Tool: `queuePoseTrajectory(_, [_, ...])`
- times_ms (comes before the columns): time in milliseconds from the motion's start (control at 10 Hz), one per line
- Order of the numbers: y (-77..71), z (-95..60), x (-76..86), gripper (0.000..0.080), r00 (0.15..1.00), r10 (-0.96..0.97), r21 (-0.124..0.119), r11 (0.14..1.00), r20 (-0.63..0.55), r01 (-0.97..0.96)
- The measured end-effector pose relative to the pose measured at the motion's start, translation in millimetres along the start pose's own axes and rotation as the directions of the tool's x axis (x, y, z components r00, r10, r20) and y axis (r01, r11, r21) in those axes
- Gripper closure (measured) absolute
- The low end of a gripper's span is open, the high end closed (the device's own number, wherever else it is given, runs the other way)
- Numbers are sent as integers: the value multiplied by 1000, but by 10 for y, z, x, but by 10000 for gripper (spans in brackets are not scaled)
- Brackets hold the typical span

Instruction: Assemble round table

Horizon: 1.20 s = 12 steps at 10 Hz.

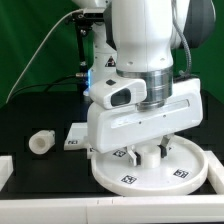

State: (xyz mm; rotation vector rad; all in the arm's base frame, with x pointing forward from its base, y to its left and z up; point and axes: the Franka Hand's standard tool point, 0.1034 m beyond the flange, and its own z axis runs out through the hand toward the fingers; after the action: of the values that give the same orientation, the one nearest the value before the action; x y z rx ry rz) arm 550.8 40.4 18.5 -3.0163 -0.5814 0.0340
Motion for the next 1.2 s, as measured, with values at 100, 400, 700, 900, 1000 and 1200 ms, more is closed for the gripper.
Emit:
queuePoseTrajectory(100, [8,64,2,393,1000,5,-5,1000,-7,-5])
queuePoseTrajectory(400, [24,66,41,393,999,21,-14,1000,-29,-22])
queuePoseTrajectory(700, [30,67,49,384,999,21,-16,1000,-34,-22])
queuePoseTrajectory(900, [30,67,49,221,999,21,-16,1000,-34,-22])
queuePoseTrajectory(1000, [54,41,23,162,999,27,-10,1000,-18,-28])
queuePoseTrajectory(1200, [260,-273,-80,153,998,61,-9,998,18,-61])
